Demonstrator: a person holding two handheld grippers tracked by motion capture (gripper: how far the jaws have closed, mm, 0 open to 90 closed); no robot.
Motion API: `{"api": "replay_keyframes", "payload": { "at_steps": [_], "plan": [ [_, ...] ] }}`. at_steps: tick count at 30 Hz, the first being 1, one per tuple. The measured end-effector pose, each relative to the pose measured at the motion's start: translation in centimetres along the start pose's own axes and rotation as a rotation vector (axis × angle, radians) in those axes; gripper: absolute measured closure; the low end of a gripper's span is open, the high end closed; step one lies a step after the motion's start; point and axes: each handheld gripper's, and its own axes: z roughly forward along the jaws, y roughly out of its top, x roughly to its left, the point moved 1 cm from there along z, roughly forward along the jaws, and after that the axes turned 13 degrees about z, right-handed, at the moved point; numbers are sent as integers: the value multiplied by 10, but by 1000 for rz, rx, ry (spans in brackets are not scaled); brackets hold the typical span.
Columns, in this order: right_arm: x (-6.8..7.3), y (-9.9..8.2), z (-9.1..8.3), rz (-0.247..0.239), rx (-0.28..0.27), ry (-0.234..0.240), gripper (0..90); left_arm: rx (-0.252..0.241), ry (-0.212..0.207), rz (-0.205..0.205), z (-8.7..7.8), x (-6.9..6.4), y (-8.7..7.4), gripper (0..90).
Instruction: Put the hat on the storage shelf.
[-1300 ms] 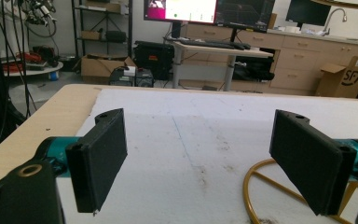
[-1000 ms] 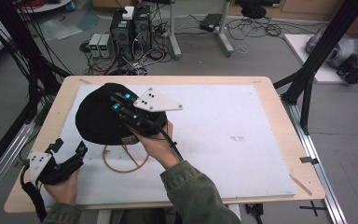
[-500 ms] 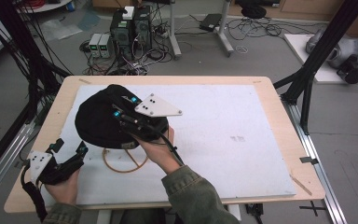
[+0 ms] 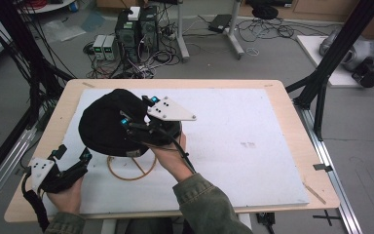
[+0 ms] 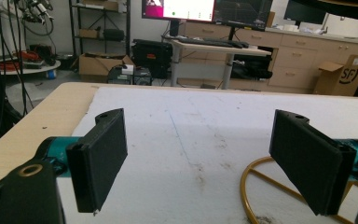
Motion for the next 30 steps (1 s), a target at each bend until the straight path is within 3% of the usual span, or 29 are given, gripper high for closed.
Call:
{"api": "replay_keyframes", "payload": {
  "at_steps": [2, 6, 10, 16, 23, 30],
  "plan": [
    [-3, -2, -1, -1, -3, -6, 194, 0, 0, 0, -1, 0, 0, 192],
    [-12, -10, -10, 2, -35, 31, 133, 3, -2, 1, 0, 0, 0, 192],
    [-23, -15, -19, 27, -46, 52, 120, 1, -2, 0, -1, 0, 0, 192],
    [-37, -17, -41, 26, -87, 24, 120, -5, 1, -6, -1, 3, 1, 192],
    [-66, -19, -68, 16, -99, -61, 120, -6, 9, -21, -2, 6, 1, 192],
    [-98, -33, -102, -19, -71, -168, 121, -6, 6, -23, -1, 5, 0, 192]
  ]
}}
